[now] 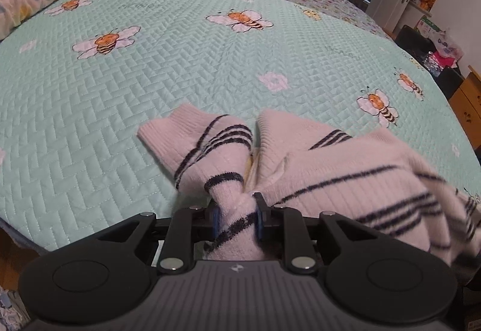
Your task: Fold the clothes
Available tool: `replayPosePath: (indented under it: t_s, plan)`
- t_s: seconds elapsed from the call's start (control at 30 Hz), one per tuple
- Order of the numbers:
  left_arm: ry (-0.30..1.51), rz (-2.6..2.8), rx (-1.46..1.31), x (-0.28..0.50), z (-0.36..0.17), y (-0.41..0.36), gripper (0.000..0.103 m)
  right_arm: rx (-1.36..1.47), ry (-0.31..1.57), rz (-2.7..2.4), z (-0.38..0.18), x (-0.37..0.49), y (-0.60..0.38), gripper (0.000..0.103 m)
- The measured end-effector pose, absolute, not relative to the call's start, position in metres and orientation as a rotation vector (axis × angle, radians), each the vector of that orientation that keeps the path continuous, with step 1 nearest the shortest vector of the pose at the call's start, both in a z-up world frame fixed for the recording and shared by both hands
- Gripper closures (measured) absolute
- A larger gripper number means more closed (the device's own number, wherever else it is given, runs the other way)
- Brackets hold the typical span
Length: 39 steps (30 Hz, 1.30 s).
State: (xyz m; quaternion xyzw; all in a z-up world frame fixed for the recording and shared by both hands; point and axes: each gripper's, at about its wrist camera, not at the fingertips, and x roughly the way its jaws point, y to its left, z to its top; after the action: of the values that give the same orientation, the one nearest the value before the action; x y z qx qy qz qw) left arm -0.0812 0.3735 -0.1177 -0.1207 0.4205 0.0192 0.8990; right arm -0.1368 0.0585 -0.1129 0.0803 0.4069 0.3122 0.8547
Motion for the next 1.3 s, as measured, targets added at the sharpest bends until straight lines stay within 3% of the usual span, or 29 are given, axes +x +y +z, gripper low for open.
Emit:
replayPosePath:
  t_s: [0.23,0.47,0.67,0.77,0.87,1.03,1.3]
  plan:
    - [0.771,-0.025,-0.351,-0.082,-0.085,0.373,0.082,0.245,0.881,0.626,-0.123,-0.125,0.064,0.094]
    - [0.709,-0.054,-0.377,-0.079,-0.059,0.372,0.082,0.560,0.739,0.570,-0.088,-0.081,0.028,0.094]
    - [0.797,-0.108,-0.450,-0.079,-0.080,0.370,0.082,0.231,0.773,0.301,-0.097,-0.052,0.041,0.093]
    - [0.803,-0.153,-0.463,-0.082,-0.078,0.368,0.082,0.181,0.765,0.253,-0.098,-0.054,0.051,0.085]
    - [0.811,-0.207,-0.504,-0.081,-0.076,0.372,0.082,0.180,0.696,0.197,-0.086,-0.068,0.056,0.072]
    - [0.803,-0.355,-0.580,-0.085,-0.072,0.360,0.082,0.225,0.587,0.203,-0.064,-0.091,0.058,0.036]
    - [0.830,-0.548,-0.564,-0.066,-0.072,0.291,0.082,0.337,0.691,0.555,-0.072,-0.113,0.080,0.032]
